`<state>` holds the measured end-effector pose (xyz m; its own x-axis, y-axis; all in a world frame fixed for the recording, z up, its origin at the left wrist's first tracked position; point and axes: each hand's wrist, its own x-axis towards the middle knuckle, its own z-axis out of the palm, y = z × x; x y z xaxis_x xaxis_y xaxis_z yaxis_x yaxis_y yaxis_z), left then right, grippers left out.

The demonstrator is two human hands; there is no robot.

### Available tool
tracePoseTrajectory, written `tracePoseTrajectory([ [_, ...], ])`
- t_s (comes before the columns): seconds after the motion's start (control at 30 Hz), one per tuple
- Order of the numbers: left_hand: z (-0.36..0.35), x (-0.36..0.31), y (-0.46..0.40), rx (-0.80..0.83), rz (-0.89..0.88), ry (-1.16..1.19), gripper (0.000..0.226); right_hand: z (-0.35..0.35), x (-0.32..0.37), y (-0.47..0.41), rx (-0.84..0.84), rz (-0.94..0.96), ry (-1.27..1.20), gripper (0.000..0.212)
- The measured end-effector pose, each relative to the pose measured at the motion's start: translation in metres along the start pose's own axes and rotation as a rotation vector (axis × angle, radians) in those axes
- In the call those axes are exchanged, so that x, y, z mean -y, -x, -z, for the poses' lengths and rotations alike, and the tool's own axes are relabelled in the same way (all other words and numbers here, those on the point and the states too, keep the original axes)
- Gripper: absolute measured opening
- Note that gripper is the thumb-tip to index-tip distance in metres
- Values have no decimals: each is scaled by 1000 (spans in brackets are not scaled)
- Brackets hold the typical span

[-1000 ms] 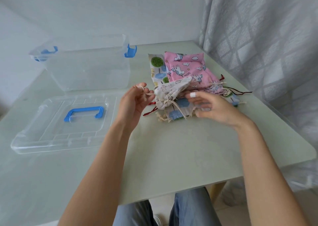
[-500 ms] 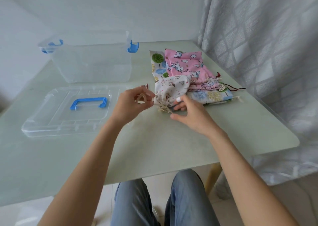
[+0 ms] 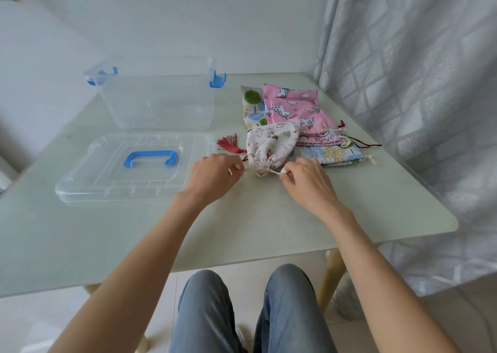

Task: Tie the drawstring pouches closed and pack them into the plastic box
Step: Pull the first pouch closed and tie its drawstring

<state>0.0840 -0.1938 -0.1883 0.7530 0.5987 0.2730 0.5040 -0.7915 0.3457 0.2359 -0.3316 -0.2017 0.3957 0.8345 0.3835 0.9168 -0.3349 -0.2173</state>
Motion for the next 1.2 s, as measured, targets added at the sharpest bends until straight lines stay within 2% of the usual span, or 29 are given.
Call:
tracePoseTrajectory([
  [0.1, -5, 3, 0, -79, 34, 75, 11, 10, -2, -2, 22, -85, -423, 14],
  [0.2, -10, 2, 0, -61, 38, 88, 13, 24, 5, -12, 8, -150, -850, 20],
  [0.27, -11, 1, 1, -37, 25, 92, 14, 28, 11, -22, 45, -170, -1057, 15],
  [0.37, -10, 2, 3, -31, 19, 141, 14, 24, 20, -37, 122, -107, -1240, 17],
  [0.43, -4, 5, 4, -27, 57, 272, 12, 20, 25, -47, 144, -72, -1277, 18],
  [0.6, 24, 6, 2, 39, 175, 876, 20, 7, 26, -66, 214, -70, -1072, 13],
  [0.67, 32, 5, -6, 25, 156, 986, 23, 6, 25, -71, 242, -50, -1072, 7],
  [0.73, 33, 5, -17, 19, 121, 1067, 20, 8, 23, -77, 242, -52, -1110, 12],
  [0.8, 28, 2, -28, 18, 67, 1089, 16, 6, 18, -79, 238, -52, -1136, 16],
  [0.93, 12, 0, -39, -17, -51, 984, 29, -3, 9, -73, 219, -61, -1191, 21],
  [1.03, 3, 5, -40, -69, -36, 990, 36, -2, 7, -71, 160, -129, -1231, 13],
  [1.1, 1, 10, -40, -76, -47, 973, 35, -2, 8, -72, 130, -161, -1198, 10],
  [1.2, 1, 15, -39, -85, -118, 815, 27, -4, 12, -72, 146, -188, -1179, 19],
])
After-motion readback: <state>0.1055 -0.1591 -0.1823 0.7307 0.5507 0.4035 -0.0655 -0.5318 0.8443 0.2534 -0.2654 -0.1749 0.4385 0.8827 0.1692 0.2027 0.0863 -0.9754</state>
